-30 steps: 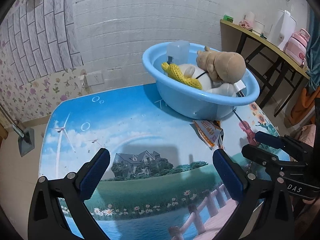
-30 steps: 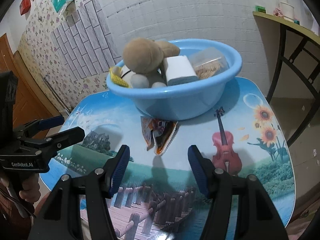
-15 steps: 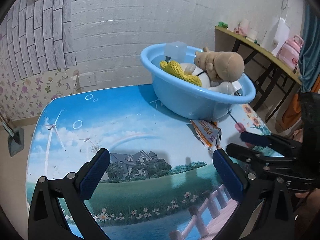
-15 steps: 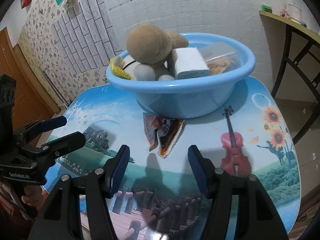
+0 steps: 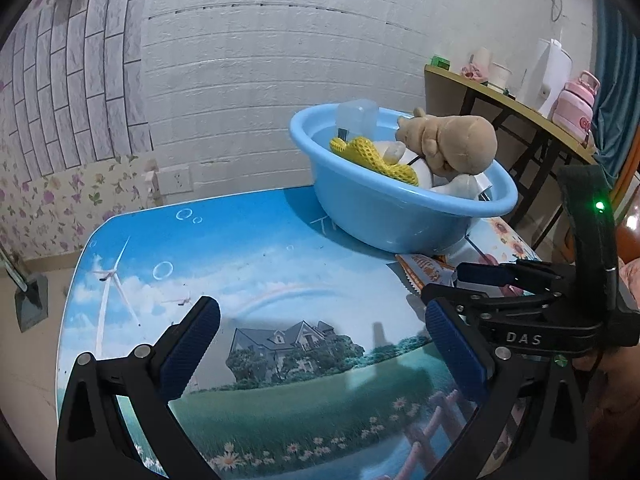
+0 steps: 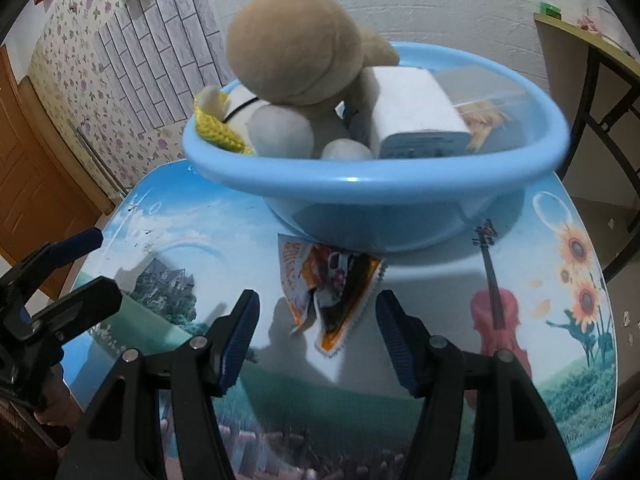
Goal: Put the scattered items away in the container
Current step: 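Move the right tool to the snack packet and grasp it, then carry the snack packet over the basin with the right tool and release it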
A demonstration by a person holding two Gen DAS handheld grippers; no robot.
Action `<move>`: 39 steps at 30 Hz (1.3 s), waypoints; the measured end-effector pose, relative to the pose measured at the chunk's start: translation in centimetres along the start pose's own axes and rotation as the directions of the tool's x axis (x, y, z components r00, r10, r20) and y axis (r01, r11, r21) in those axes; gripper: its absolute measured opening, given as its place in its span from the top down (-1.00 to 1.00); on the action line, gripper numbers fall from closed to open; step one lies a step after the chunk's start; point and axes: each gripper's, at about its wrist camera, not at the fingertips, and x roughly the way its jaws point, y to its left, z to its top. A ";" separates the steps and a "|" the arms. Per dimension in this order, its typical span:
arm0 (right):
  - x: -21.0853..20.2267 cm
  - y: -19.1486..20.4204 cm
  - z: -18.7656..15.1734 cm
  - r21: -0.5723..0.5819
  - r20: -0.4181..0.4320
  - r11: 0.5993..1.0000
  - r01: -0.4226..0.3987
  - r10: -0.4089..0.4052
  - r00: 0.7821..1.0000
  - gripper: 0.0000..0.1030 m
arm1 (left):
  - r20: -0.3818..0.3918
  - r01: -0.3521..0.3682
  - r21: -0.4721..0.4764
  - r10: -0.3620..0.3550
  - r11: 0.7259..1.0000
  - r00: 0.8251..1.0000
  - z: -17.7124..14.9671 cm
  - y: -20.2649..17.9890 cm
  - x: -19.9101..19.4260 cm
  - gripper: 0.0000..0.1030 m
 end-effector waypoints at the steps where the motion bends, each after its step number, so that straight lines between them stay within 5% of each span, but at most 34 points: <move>1: 0.4 0.1 0.1 -0.003 -0.006 1.000 0.008 -0.008 1.000 -0.18 | -0.002 0.002 -0.001 -0.002 1.000 1.000 0.0 0.1 0.2 -1.00; 6: 1.4 0.1 0.3 -0.018 -0.015 0.999 0.043 -0.044 0.999 -0.18 | -0.006 0.020 -0.015 -0.020 1.000 1.000 0.1 0.6 0.7 -1.00; 10: 1.5 0.1 0.4 -0.048 -0.016 0.997 0.060 -0.060 0.998 0.21 | -0.013 0.023 -0.024 -0.023 0.999 1.000 0.1 0.6 1.0 -1.00; 16: 0.3 -0.2 -0.2 -0.037 -0.001 0.999 0.028 -0.028 1.000 0.38 | 0.006 0.043 -0.035 -0.042 0.998 0.999 0.2 0.4 0.3 -1.00; 27: -7.1 0.3 -0.8 -0.066 0.134 0.996 -0.064 0.072 0.988 0.38 | 0.055 0.046 -0.010 -0.045 0.999 0.997 1.2 -1.3 -2.2 -1.00; 39: -12.1 -2.0 2.8 -0.053 0.275 0.998 -0.022 0.036 0.961 0.38 | 0.152 0.057 0.064 -0.067 0.996 0.986 5.5 -3.3 -3.5 -1.00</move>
